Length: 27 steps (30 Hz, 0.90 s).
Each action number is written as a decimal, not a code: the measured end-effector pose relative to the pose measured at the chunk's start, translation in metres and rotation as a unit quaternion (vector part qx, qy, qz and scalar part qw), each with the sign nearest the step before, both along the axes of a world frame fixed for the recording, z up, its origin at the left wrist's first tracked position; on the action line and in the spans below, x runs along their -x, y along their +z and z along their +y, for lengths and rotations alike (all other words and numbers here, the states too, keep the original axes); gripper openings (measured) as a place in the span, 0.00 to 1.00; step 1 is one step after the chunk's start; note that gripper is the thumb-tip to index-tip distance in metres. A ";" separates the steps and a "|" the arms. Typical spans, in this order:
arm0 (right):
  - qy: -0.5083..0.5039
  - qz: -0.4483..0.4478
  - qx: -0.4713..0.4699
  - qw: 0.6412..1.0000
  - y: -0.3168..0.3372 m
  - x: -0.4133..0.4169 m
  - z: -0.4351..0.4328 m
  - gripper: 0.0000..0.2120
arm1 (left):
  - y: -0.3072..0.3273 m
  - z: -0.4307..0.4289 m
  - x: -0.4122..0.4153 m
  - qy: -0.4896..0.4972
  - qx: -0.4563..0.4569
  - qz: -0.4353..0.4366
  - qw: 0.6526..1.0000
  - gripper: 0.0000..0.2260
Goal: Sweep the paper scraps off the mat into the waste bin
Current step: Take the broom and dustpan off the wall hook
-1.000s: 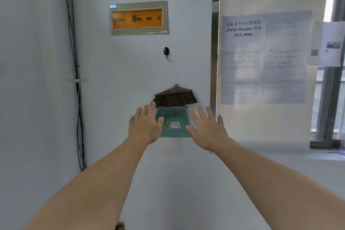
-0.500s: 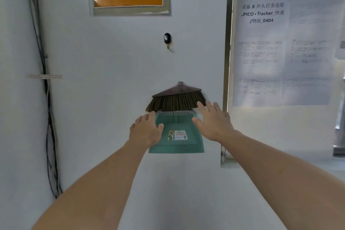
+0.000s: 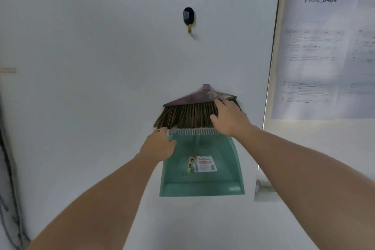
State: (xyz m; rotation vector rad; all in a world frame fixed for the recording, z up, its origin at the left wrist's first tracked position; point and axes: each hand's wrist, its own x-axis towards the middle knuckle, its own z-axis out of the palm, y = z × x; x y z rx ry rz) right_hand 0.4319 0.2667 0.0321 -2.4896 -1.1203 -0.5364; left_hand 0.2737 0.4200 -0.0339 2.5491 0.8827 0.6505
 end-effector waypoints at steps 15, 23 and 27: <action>-0.054 -0.002 -0.033 0.998 0.019 -0.050 0.062 0.34 | -0.006 0.044 -0.055 -0.011 0.036 -0.005 0.999 0.07; -0.086 -0.074 -0.028 0.993 0.025 -0.049 0.059 0.25 | -0.002 0.045 -0.058 -0.016 0.041 0.004 0.999 0.06; -0.106 -0.117 -0.029 0.987 0.027 -0.042 0.052 0.22 | 0.002 0.040 -0.056 -0.018 0.041 -0.014 0.999 0.15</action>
